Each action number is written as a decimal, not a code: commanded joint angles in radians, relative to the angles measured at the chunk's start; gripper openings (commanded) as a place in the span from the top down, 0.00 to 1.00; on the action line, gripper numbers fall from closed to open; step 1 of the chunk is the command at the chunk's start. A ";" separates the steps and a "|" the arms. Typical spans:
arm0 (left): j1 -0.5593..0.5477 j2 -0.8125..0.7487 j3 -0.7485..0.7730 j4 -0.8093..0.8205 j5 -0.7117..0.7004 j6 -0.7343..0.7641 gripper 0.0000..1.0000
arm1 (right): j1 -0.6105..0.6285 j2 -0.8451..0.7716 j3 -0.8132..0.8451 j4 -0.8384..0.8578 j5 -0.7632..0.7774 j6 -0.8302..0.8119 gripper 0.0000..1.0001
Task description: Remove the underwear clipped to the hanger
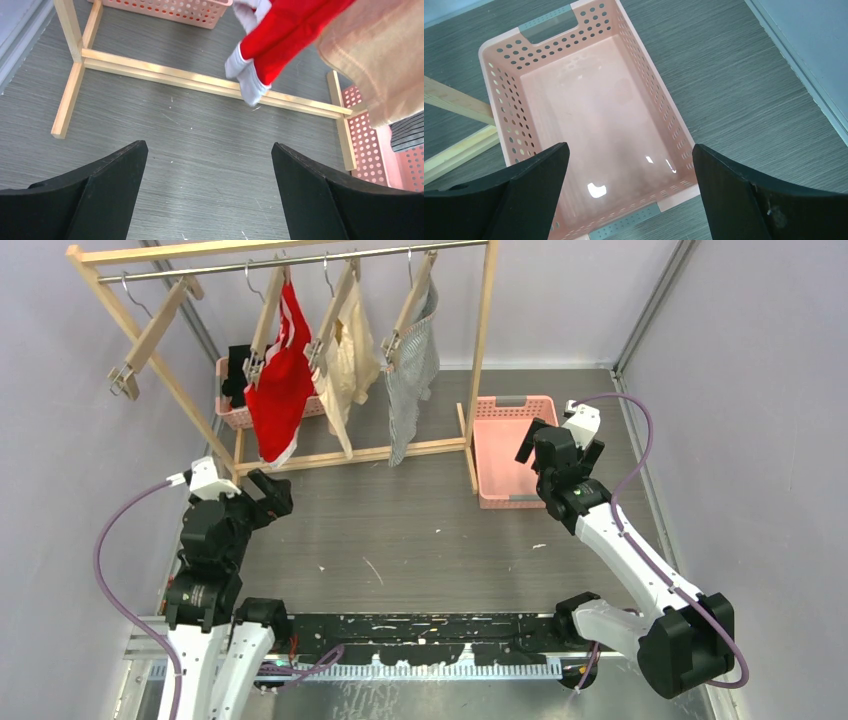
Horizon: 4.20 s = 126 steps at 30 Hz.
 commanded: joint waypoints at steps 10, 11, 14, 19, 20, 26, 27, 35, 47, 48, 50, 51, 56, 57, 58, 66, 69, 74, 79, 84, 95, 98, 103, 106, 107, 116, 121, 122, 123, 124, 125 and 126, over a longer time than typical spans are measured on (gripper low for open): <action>-0.002 -0.055 0.004 0.048 0.004 0.003 0.02 | 0.006 -0.017 0.018 0.032 0.018 0.009 0.00; -0.002 -0.054 0.003 0.047 0.003 0.003 0.02 | 0.006 -0.018 0.018 0.031 0.020 0.009 0.00; -0.002 -0.055 0.001 0.050 -0.010 -0.005 0.02 | 0.007 -0.024 0.016 0.031 0.024 0.009 0.00; -0.002 -0.050 0.027 0.050 0.004 0.002 0.02 | 0.007 -0.036 0.005 0.048 0.009 0.006 0.00; -0.001 -0.042 0.047 0.046 0.005 -0.003 0.02 | 0.007 -0.041 0.001 0.055 0.004 0.004 0.00; -0.002 0.039 0.202 0.043 0.172 0.054 0.02 | 0.006 -0.045 -0.007 0.065 -0.006 -0.002 0.00; -0.002 0.056 0.230 0.045 0.201 0.059 0.02 | 0.007 -0.042 -0.005 0.066 -0.007 -0.001 0.00; -0.002 0.206 0.489 0.064 0.289 0.123 0.02 | 0.011 -0.014 0.010 0.066 -0.033 -0.003 0.00; -0.002 0.566 1.023 -0.015 0.248 0.238 0.02 | 0.025 -0.030 -0.011 0.091 -0.072 -0.020 0.00; -0.002 0.604 1.070 -0.039 0.241 0.246 0.02 | 0.028 -0.029 -0.010 0.092 -0.075 -0.021 0.00; -0.002 0.674 1.158 -0.089 0.234 0.270 0.02 | 0.031 -0.032 -0.011 0.094 -0.078 -0.019 0.00; -0.002 0.701 1.185 -0.104 0.227 0.279 0.02 | 0.034 -0.033 -0.014 0.095 -0.079 -0.019 0.00; -0.002 0.767 1.201 -0.059 0.193 0.310 0.02 | 0.045 -0.038 -0.024 0.100 -0.090 -0.019 0.00; -0.002 0.780 1.206 -0.055 0.193 0.315 0.02 | 0.048 -0.038 -0.024 0.101 -0.092 -0.018 0.00; -0.002 0.794 1.213 -0.054 0.193 0.317 0.02 | 0.050 -0.039 -0.024 0.102 -0.093 -0.018 0.00; -0.001 0.893 1.230 -0.011 0.195 0.318 0.02 | 0.079 -0.041 -0.027 0.113 -0.111 -0.020 0.00; -0.002 0.906 1.227 0.009 0.192 0.316 0.02 | 0.090 -0.038 -0.027 0.113 -0.104 -0.024 0.00; -0.003 0.910 1.204 0.032 0.172 0.314 0.09 | 0.101 -0.029 -0.025 0.114 -0.097 -0.026 0.00; -0.001 0.894 1.164 0.067 0.150 0.314 0.23 | 0.112 -0.015 -0.022 0.114 -0.090 -0.027 0.00; -0.002 0.899 1.155 0.063 0.138 0.318 0.31 | 0.123 -0.010 -0.024 0.113 -0.078 -0.026 0.00; -0.002 0.886 1.114 0.060 0.106 0.342 0.37 | 0.139 0.003 -0.017 0.117 -0.063 -0.034 0.00; -0.002 0.887 1.112 0.063 0.105 0.347 0.38 | 0.144 0.007 -0.016 0.120 -0.062 -0.034 0.00; -0.002 0.882 1.095 0.094 0.105 0.355 0.49 | 0.156 0.017 -0.016 0.120 -0.060 -0.036 0.00; -0.002 0.885 1.091 0.103 0.099 0.355 0.65 | 0.163 0.026 -0.015 0.122 -0.058 -0.037 0.00; -0.002 0.890 1.099 0.097 0.097 0.355 0.70 | 0.166 0.030 -0.013 0.123 -0.056 -0.037 0.00; -0.003 0.887 1.101 0.127 0.099 0.374 1.00 | 0.188 0.051 -0.010 0.124 -0.037 -0.041 0.00; -0.002 0.868 1.075 0.200 0.107 0.385 1.00 | 0.193 0.070 -0.010 0.132 -0.038 -0.040 0.00; -0.003 0.864 1.069 0.218 0.118 0.388 1.00 | 0.194 0.075 -0.010 0.132 -0.038 -0.040 0.00; -0.002 0.859 1.062 0.240 0.124 0.391 1.00 | 0.196 0.079 -0.010 0.134 -0.037 -0.041 0.00; -0.002 0.857 1.051 0.265 0.131 0.394 1.00 | 0.197 0.083 -0.011 0.136 -0.039 -0.041 0.00; -0.003 0.841 1.042 0.291 0.132 0.397 1.00 | 0.198 0.086 -0.012 0.139 -0.038 -0.041 0.00; -0.002 0.821 1.039 0.307 0.131 0.402 1.00 | 0.199 0.088 -0.013 0.143 -0.039 -0.040 0.00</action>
